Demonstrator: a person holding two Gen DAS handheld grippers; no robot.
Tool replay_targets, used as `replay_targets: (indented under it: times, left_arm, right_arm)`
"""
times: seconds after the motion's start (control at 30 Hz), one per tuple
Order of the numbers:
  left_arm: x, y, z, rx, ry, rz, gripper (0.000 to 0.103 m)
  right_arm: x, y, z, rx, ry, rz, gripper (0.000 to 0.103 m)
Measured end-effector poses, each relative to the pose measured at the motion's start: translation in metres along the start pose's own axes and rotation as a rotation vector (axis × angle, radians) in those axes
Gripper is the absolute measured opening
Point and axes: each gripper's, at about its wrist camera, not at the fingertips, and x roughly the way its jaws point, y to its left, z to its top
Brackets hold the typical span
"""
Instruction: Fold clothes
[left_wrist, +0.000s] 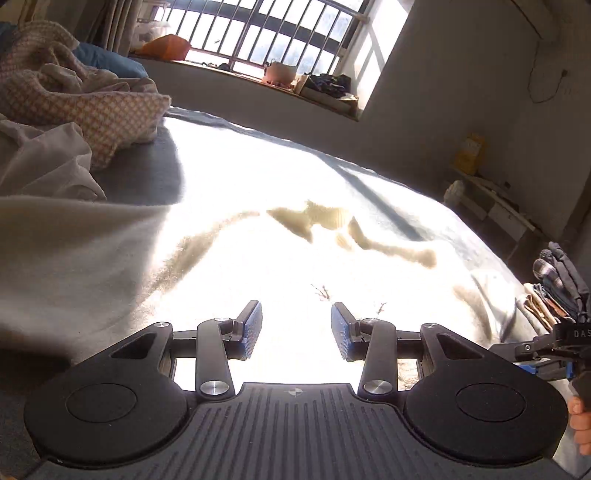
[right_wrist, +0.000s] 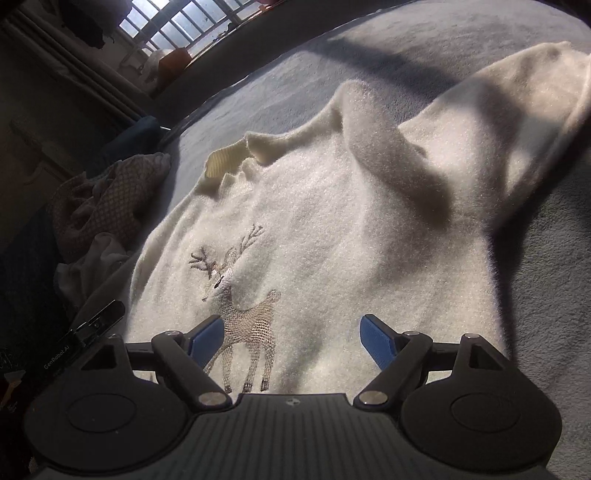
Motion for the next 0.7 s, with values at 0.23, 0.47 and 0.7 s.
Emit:
replay_targets:
  times: [0.23,0.47,0.7]
  left_arm:
    - [0.031,-0.026,-0.037,0.08,0.103,-0.029,0.041]
    - [0.031,-0.024,-0.049,0.086,0.055,-0.02,0.041]
    - [0.032,-0.028,-0.053,0.112,0.035,-0.018,0.048]
  right_arm:
    - [-0.036,-0.059,0.012,0.154,-0.121,-0.075,0.082]
    - [-0.06,-0.134,0.014,0.388,-0.242,-0.165,0.08]
    - [-0.062,-0.192,0.039,0.524,-0.353,-0.181,0.078]
